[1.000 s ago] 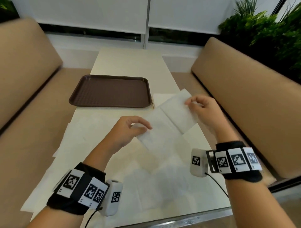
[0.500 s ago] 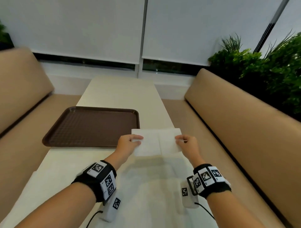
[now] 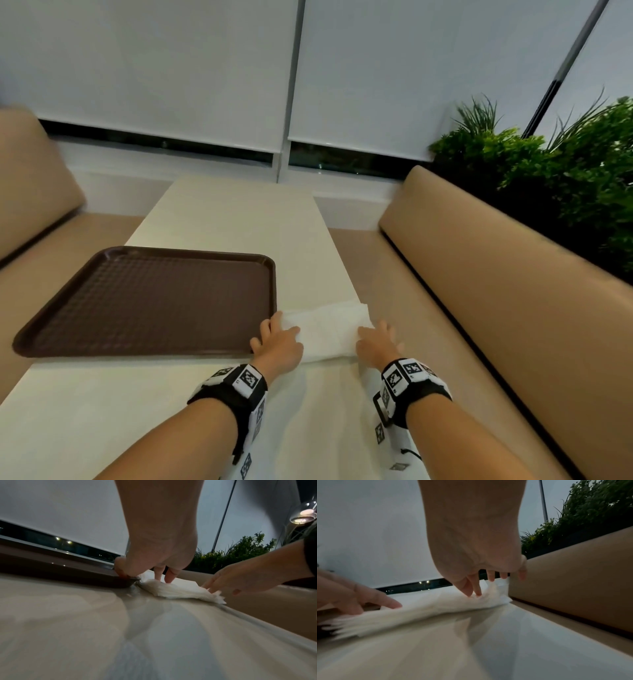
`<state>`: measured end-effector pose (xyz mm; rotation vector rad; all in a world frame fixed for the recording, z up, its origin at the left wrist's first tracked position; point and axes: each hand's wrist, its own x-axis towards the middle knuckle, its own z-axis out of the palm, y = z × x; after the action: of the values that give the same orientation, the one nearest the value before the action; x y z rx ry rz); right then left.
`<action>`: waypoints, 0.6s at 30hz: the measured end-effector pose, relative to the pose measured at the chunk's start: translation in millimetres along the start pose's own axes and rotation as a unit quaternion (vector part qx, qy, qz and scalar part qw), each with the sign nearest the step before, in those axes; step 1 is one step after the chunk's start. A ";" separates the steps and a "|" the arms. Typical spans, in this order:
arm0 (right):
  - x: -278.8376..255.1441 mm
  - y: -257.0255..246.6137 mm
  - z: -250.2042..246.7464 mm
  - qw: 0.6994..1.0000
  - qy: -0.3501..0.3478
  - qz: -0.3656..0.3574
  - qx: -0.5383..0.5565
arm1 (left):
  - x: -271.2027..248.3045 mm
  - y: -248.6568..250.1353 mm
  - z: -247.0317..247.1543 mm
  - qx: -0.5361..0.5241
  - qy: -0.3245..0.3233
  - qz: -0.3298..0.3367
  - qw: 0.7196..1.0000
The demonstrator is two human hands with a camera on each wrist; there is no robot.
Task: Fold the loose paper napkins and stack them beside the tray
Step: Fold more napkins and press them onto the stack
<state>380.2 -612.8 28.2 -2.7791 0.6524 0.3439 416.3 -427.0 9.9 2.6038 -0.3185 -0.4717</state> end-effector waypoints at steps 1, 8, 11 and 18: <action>0.0 1.6 2.5 1.000 -0.015 0.001 -0.003 | -2.2 -0.1 0.5 0.008 -0.003 0.003 1.000; -56.9 -5.7 -5.8 0.984 0.100 -0.042 0.143 | -55.8 -7.4 -48.4 -0.069 0.062 0.079 0.993; -112.0 -23.7 2.2 0.987 0.013 -0.133 0.086 | -115.1 -34.3 -78.7 -0.177 0.047 0.146 0.972; -216.0 -70.3 48.7 0.953 -0.162 -0.256 0.007 | -282.6 -137.3 -84.0 -0.297 0.048 0.107 0.948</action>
<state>216.5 -450.9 58.7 -2.6575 -0.1436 0.6506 209.2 -189.2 89.4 1.9715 -0.3567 -0.3029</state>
